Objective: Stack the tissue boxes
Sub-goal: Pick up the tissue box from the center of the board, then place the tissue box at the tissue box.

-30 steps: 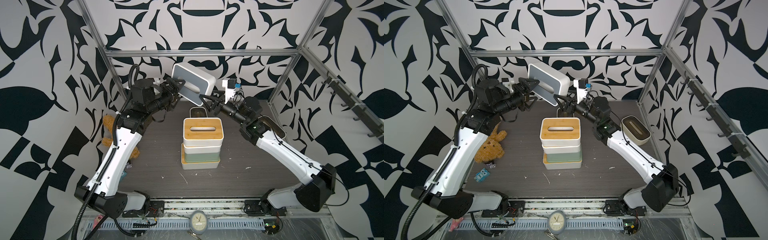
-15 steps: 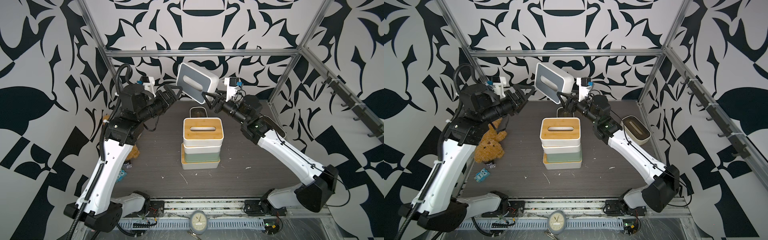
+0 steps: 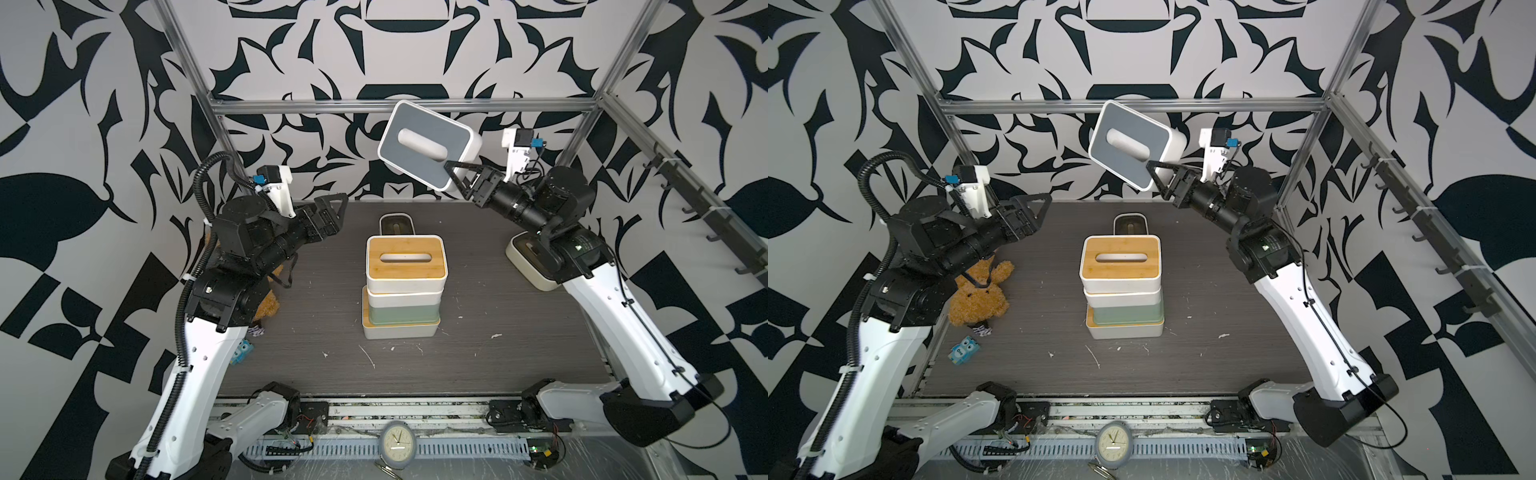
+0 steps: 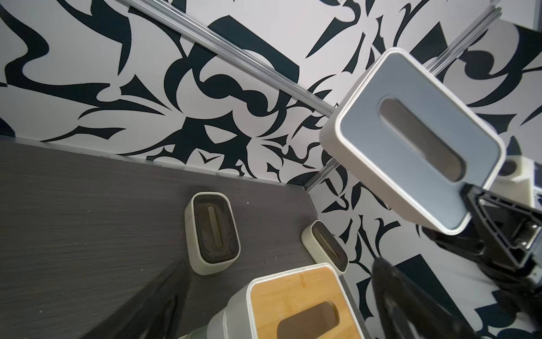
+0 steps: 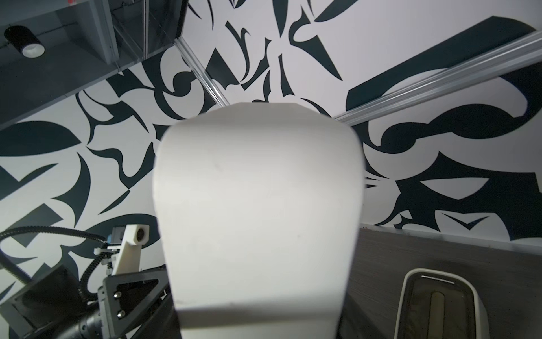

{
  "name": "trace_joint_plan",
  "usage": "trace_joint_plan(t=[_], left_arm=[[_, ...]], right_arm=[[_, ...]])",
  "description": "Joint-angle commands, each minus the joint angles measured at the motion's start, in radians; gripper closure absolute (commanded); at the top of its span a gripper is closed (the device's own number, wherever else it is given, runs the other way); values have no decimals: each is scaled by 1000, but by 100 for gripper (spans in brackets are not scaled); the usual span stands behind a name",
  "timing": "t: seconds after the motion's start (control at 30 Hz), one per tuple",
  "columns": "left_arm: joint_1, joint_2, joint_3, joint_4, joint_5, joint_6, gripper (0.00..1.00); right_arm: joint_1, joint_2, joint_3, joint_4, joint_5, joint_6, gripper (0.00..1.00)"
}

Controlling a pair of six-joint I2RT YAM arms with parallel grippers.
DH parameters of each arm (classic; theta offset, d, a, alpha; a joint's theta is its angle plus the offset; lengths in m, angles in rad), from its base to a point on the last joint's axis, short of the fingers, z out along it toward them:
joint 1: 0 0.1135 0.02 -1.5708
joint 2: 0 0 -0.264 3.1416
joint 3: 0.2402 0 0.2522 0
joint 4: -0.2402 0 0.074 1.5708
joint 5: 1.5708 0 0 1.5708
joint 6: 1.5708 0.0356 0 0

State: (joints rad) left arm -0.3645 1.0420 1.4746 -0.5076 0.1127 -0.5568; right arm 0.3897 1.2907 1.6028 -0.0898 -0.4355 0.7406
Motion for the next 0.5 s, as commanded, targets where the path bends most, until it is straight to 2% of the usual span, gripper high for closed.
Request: trace_joint_plan(t=[0.0, 0.23, 0.47], left_arm=[[5, -27, -43, 90, 29, 78, 1], [4, -75, -159, 196, 61, 131, 1], [5, -35, -171, 261, 190, 160, 1]], right_arm=[[-82, -22, 57, 15, -163, 171, 82], [-201, -45, 98, -102, -344, 266, 82], [-247, -75, 62, -134, -482, 331, 82]])
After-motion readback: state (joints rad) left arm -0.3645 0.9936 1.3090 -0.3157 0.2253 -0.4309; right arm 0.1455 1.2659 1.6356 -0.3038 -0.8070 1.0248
